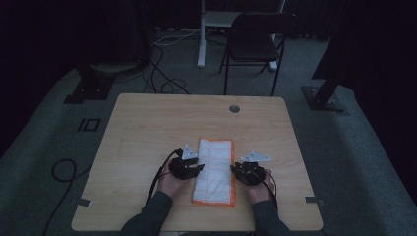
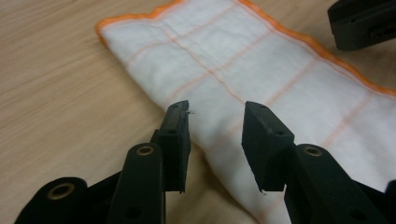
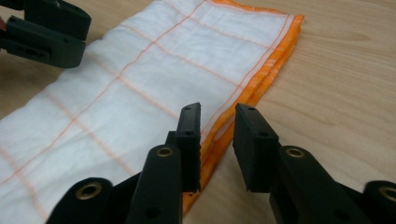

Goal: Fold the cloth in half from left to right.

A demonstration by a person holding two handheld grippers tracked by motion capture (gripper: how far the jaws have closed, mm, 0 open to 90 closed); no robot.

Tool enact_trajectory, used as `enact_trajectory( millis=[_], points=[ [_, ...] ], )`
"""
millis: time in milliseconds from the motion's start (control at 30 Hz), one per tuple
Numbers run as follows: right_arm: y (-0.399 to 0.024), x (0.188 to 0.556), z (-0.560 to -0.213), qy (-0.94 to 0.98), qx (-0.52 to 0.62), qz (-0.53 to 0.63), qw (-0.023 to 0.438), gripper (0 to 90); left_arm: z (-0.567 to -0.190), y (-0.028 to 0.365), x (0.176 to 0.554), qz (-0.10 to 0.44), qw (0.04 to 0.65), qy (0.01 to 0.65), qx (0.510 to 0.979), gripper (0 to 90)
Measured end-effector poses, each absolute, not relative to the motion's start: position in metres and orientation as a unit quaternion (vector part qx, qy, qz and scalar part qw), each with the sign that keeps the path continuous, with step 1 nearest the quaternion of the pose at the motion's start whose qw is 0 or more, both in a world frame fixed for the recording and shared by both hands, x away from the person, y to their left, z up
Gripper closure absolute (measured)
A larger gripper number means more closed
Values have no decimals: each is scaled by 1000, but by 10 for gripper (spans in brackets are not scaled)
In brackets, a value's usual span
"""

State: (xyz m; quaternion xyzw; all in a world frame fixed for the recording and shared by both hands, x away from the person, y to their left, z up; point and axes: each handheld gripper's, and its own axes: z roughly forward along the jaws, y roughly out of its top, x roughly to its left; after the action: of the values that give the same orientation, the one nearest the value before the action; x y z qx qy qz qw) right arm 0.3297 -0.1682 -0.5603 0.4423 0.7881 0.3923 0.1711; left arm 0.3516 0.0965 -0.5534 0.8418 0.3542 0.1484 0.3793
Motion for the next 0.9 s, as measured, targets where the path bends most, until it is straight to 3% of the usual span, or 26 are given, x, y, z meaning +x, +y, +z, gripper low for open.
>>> enact_trajectory(
  millis=[900],
  points=[
    [-162, 386, -572, 759, 503, 378, 169, 673, -559, 91, 404, 138, 368, 412, 822, 597]
  ],
)
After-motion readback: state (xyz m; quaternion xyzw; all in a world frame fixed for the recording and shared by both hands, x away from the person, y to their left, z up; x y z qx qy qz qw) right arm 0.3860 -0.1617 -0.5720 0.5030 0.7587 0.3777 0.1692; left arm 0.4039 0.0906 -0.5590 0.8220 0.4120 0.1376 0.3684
